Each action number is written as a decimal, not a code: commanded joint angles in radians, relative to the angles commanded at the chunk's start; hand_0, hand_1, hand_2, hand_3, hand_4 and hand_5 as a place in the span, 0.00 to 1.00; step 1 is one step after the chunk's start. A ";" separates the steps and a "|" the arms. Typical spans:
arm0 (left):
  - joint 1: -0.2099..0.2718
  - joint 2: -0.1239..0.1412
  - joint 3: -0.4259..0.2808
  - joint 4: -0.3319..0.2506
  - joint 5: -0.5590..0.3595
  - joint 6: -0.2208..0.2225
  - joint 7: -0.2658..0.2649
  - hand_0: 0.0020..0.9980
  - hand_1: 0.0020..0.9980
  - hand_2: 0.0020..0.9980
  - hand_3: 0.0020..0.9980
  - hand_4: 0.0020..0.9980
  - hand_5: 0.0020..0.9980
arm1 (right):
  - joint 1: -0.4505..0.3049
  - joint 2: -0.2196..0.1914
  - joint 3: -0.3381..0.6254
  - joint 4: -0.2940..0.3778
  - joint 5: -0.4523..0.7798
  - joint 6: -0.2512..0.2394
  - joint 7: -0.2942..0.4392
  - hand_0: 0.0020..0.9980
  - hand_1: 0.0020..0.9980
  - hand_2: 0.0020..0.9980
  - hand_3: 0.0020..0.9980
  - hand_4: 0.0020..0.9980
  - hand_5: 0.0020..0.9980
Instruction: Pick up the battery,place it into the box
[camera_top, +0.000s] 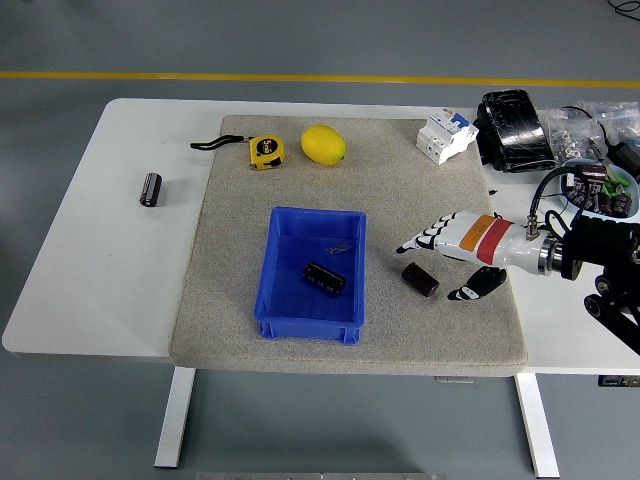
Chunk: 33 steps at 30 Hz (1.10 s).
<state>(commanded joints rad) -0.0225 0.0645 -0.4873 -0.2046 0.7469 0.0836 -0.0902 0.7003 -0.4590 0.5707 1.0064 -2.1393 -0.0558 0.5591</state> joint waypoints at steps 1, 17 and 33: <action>0.000 0.000 -0.001 0.000 0.001 0.000 0.000 0.69 0.71 0.83 0.82 0.73 1.00 | 0.000 0.000 -0.004 0.000 0.001 0.000 0.000 0.71 0.73 0.83 0.85 0.92 0.06; -0.002 0.001 -0.009 -0.001 0.019 -0.002 0.005 0.69 0.70 0.83 0.82 0.73 1.00 | 0.019 0.054 -0.029 -0.048 0.002 -0.025 -0.003 0.70 0.72 0.82 0.83 0.89 0.06; -0.007 0.001 0.003 -0.004 0.008 -0.006 0.005 0.69 0.71 0.83 0.82 0.72 1.00 | 0.020 0.077 -0.037 -0.096 0.018 -0.033 -0.001 0.67 0.68 0.76 0.76 0.86 0.06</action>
<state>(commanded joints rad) -0.0294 0.0651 -0.4844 -0.2086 0.7552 0.0773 -0.0854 0.7200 -0.3823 0.5342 0.9106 -2.1216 -0.0889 0.5585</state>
